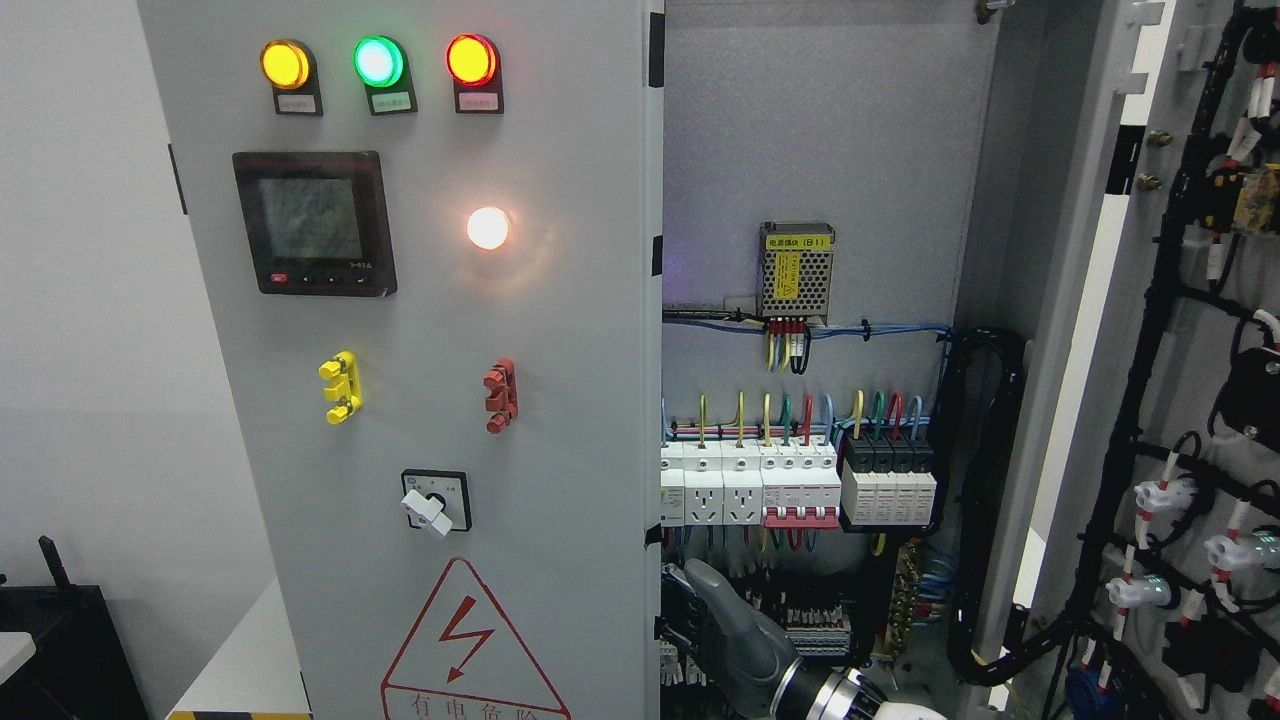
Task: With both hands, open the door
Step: 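Push the button-covered door outward with the right hand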
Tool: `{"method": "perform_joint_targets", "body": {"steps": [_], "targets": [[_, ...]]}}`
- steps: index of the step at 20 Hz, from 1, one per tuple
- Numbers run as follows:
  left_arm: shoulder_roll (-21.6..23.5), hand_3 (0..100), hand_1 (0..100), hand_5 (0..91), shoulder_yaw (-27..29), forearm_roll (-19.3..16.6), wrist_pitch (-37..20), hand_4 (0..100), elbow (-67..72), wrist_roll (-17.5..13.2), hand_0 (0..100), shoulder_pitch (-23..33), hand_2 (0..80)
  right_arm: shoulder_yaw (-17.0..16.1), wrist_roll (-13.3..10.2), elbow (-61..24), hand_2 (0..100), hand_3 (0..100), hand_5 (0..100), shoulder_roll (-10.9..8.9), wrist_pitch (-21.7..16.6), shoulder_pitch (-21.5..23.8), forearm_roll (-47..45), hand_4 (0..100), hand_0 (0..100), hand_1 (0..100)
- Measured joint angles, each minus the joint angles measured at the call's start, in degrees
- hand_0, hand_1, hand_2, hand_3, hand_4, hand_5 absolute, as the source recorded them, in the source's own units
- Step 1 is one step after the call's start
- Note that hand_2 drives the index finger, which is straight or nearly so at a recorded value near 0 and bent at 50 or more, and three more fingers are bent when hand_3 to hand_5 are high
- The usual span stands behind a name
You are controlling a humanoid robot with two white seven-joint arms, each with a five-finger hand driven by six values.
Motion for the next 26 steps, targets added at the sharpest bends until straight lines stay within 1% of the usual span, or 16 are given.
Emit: {"method": "perform_joint_targets", "body": {"steps": [5,15,21,26], "targets": [[0.0,0,0,0.0,0.0,0.0,0.0,3,0.0,0.0,0,0.0,0.0,0.2,2.3,-0.9,0,0,0,-0.03,0.0,0.5,-1.0,0,11,0],[0.0,0,0,0.0,0.0,0.0,0.3,3,0.0,0.0,0,0.0,0.0,0.4,3.4,-2.1,0,0,0,-0.05,0.0,1.0,-1.5,0,11,0],[0.0,0,0,0.0,0.0,0.0,0.0,3,0.0,0.0,0,0.0,0.0,0.6,4.9,-2.9,0,0,0,-0.01,0.0,1.5,-1.6,0,11,0],[0.0,0,0,0.0,0.0,0.0,0.0,3,0.0,0.0,0,0.0,0.0,0.8,5.1,-3.7,0,0,0,0.0,0.0,2.2,-1.6,0,11,0]]}}
